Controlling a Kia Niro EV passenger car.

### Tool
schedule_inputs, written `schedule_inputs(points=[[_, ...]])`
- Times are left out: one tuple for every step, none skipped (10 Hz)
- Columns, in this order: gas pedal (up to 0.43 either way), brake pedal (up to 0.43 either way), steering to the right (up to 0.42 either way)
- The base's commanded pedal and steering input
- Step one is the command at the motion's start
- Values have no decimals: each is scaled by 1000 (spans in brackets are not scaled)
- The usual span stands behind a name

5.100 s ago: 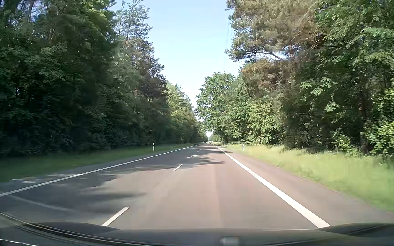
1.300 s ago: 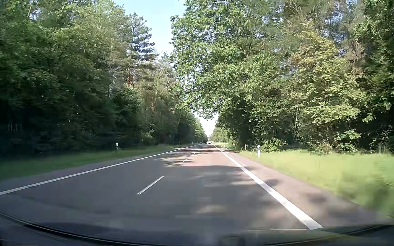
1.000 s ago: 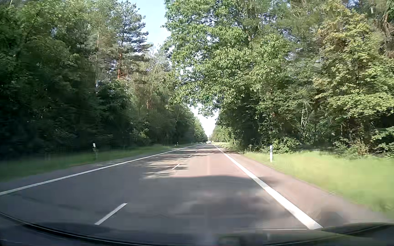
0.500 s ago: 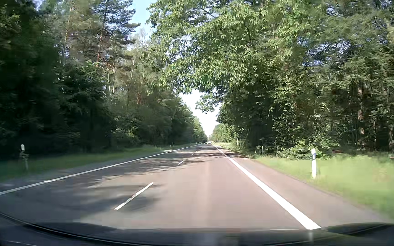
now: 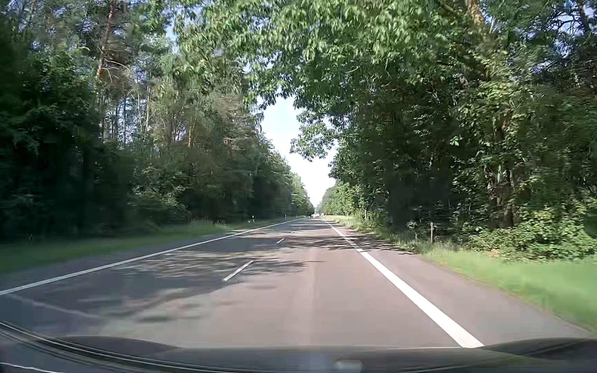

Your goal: Follow the waypoints while adhering to traffic rules and regulations

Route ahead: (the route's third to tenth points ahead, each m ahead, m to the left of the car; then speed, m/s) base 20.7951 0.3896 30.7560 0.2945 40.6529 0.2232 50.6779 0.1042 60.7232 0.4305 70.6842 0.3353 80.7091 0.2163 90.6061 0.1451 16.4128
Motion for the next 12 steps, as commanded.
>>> schedule_inputs(points=[[130, 30, 1], [130, 30, 0], [130, 30, 0], [130, 30, 0], [130, 30, 0], [130, 30, 0], [130, 30, 0], [130, 30, 0], [130, 30, 0], [130, 30, 0], [130, 30, 0], [130, 30, 0]])
